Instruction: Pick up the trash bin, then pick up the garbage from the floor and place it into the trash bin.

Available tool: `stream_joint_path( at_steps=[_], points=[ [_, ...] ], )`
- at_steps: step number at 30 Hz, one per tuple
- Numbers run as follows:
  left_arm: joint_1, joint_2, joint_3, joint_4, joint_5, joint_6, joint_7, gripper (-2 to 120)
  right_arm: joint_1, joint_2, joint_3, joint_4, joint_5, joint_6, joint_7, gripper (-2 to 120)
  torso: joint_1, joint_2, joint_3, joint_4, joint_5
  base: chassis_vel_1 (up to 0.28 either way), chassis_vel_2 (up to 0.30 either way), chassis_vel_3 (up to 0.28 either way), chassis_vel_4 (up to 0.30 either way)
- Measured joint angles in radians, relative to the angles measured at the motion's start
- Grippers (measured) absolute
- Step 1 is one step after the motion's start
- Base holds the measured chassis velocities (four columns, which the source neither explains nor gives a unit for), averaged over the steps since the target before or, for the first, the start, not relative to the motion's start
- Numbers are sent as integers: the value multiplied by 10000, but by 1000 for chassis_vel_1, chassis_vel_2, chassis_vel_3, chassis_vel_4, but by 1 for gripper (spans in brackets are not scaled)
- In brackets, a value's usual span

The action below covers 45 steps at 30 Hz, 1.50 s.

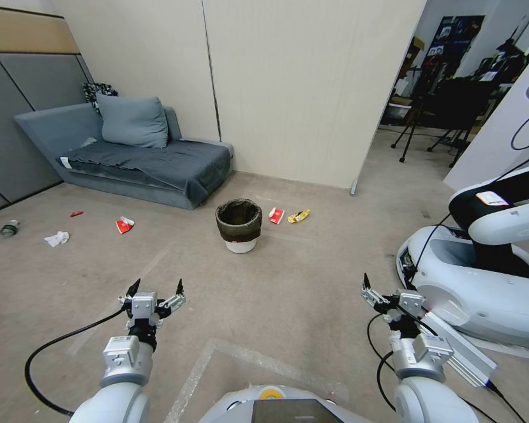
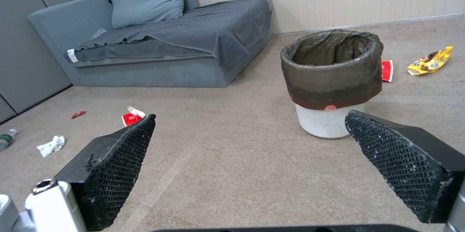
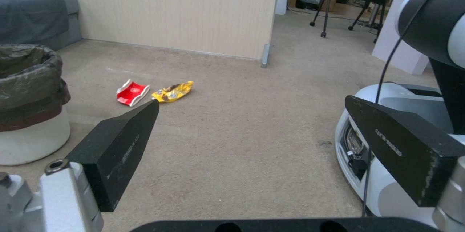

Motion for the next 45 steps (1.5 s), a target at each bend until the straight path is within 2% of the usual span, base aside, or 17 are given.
stream_joint_path(
  at_steps=[11,28,45],
  points=[
    [-87,-56,289,55,-4,-46,-106,100,-51,-5,-198,-219,-279,393,-274,100,0,0,0,0,1,0,0,0,0],
    [-89,-68,299,71,77,-41,-56,100,-77,-5,-266,-349,-396,530,-274,100,0,0,0,1,0,0,0,0,0],
    [-85,-74,270,114,89,-85,-44,100,-106,-6,-239,-401,-439,633,-251,100,1,1,0,0,0,-79,78,75,-78]
  ],
)
